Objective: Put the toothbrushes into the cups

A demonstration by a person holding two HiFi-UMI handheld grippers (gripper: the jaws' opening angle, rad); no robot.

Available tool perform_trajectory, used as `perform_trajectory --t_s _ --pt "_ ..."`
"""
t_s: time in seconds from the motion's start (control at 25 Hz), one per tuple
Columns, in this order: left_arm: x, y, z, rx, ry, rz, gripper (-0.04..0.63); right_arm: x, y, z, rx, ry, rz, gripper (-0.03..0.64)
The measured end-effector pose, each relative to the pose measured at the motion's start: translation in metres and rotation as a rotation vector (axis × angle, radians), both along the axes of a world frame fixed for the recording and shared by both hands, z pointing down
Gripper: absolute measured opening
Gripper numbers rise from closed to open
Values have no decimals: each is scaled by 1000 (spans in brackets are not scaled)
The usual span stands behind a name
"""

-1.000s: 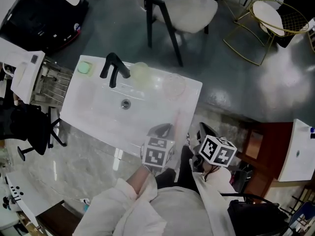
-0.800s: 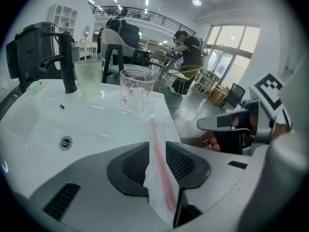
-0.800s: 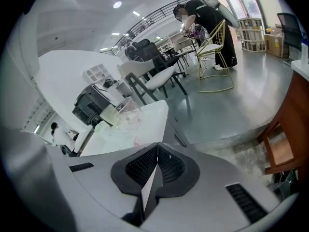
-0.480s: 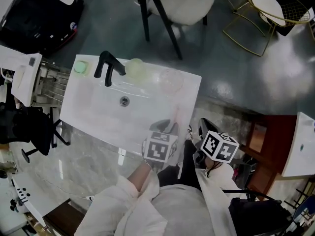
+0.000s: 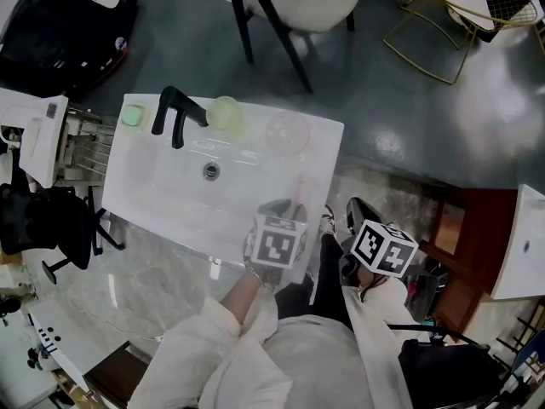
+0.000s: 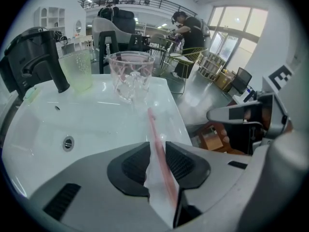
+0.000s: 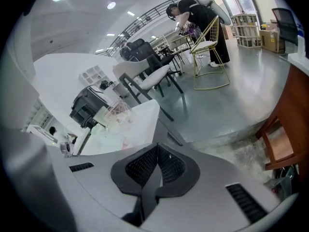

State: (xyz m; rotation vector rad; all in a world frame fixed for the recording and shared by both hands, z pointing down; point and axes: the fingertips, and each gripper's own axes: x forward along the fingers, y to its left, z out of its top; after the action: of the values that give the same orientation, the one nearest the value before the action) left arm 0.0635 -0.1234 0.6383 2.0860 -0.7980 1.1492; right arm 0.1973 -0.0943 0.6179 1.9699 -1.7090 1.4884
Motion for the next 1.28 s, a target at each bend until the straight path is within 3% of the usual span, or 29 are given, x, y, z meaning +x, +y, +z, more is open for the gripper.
perform_trajectory --t_s 0.32,0.6,0.84,1.28 --pt "-2 -7 -1 -15 -53 12 80 4 -1 2 1 -2 7 25" --pt "-4 -6 6 -64 -25 -15 54 0 -7 3 -1 1 -19 25" --pt "-10 -5 2 -90 66 -68 46 -3 -10 -5 11 15 -36 25" --pt "-18 -7 -39 -40 217 -116 46 -21 -12 -34 73 50 -71 25"
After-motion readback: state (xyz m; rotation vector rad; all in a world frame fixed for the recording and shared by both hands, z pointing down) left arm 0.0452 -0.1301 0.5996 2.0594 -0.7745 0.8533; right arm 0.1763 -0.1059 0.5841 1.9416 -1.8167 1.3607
